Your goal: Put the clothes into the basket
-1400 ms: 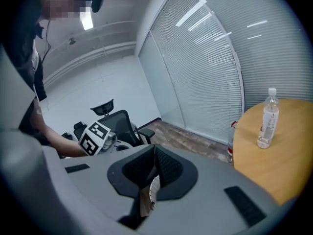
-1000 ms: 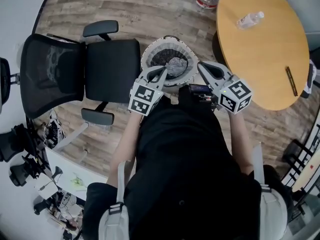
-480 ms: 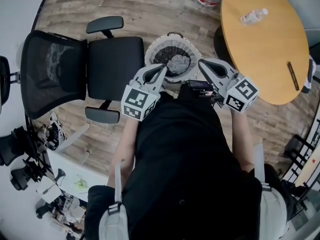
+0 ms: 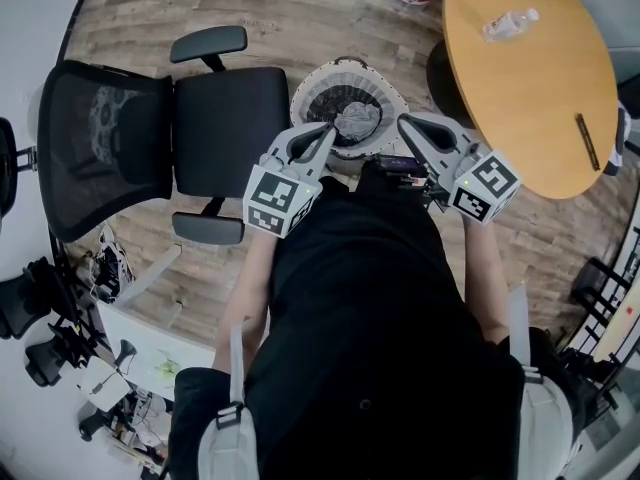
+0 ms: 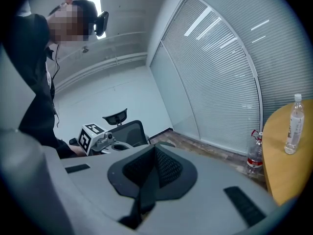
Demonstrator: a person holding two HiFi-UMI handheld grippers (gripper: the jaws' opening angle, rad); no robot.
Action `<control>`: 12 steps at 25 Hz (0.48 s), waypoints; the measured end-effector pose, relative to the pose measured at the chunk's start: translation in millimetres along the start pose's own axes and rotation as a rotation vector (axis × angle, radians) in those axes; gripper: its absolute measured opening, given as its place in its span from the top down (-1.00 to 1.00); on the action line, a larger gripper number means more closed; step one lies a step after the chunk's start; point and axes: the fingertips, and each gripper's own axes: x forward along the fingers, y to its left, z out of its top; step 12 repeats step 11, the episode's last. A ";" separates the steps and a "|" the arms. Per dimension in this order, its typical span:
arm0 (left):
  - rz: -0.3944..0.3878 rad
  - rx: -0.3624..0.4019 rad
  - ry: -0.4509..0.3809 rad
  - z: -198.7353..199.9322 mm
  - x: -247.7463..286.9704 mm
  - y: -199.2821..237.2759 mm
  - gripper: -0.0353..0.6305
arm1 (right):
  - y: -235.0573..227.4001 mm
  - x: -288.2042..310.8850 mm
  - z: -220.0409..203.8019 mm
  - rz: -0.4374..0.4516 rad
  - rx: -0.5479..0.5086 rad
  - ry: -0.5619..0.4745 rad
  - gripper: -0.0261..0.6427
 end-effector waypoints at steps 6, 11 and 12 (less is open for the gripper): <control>-0.013 0.000 0.003 -0.8 4.7 0.1 0.86 | 0.6 0.9 -1.4 -0.003 -0.010 0.014 0.88; -0.020 0.002 0.007 2.0 10.9 0.6 0.86 | -3.1 0.8 -0.9 0.002 -0.021 0.030 0.88; -0.020 0.002 0.007 2.0 10.9 0.6 0.86 | -3.1 0.8 -0.9 0.002 -0.021 0.030 0.88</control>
